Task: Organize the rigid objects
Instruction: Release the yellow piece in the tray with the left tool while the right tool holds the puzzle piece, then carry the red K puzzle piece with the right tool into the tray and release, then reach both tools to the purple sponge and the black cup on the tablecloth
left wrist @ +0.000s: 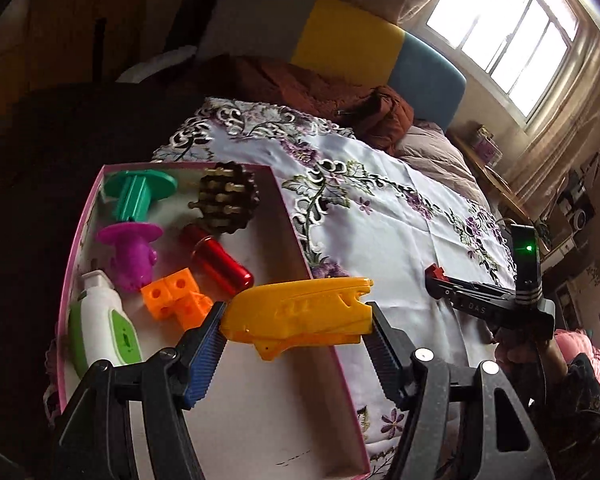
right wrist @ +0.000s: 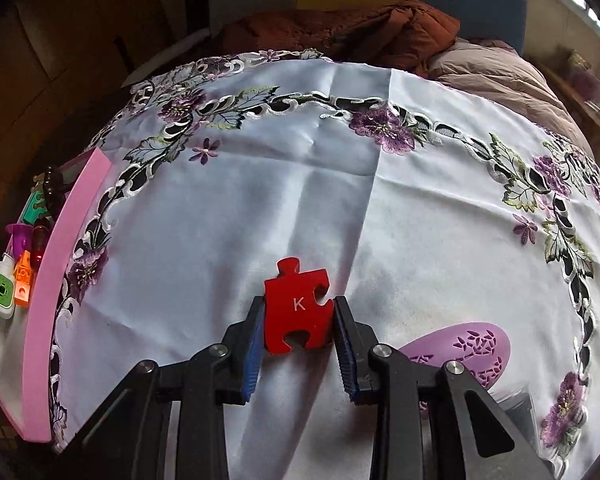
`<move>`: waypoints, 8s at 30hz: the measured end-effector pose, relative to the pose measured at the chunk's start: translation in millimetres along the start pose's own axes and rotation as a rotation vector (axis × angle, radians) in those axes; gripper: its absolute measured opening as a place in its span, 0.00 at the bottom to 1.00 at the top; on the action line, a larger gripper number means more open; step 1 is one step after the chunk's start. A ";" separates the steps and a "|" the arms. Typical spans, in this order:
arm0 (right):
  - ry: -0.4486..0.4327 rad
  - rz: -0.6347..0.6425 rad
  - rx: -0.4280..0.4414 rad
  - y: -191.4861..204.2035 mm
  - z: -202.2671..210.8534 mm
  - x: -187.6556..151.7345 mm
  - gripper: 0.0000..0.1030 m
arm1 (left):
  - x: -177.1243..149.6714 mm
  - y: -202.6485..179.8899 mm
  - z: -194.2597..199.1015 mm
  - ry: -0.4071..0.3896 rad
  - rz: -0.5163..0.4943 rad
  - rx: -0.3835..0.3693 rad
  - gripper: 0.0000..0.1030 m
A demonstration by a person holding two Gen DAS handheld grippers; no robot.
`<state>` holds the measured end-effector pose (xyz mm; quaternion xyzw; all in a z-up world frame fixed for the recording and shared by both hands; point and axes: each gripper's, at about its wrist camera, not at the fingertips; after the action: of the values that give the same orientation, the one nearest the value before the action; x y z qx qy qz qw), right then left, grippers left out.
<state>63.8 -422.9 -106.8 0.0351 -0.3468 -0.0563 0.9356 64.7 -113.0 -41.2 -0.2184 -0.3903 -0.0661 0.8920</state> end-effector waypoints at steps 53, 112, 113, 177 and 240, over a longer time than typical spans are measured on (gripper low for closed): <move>-0.023 0.053 -0.026 4.9 -0.2 -1.5 0.32 | -7.6 4.0 23.0 -0.046 -0.134 0.200 0.65; -0.119 0.238 0.391 192.0 80.9 -11.3 0.31 | 2.6 74.7 74.8 -0.163 0.000 0.324 0.65; -0.099 0.259 0.420 200.1 81.2 -15.3 0.31 | 3.1 74.6 75.0 -0.164 0.001 0.325 0.65; -0.197 0.075 -0.005 56.5 77.6 19.5 0.75 | -7.0 15.2 54.6 -0.114 -0.200 0.264 0.65; -0.269 -0.374 -0.589 -124.5 111.9 1.8 0.91 | -49.6 -224.3 -119.4 0.141 -0.622 -0.247 0.65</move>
<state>-18.1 -549.5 -34.0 -0.1803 -0.4233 -0.3278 0.8252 45.7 -369.3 -73.0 -0.1903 -0.3646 -0.3968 0.8206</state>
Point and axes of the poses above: each gripper's, at about its wrist camera, not at the fingertips, and z roughly against the way its jaws point, y to its left, x to its top, and after that the axes turned 14 degrees about -y, right-handed
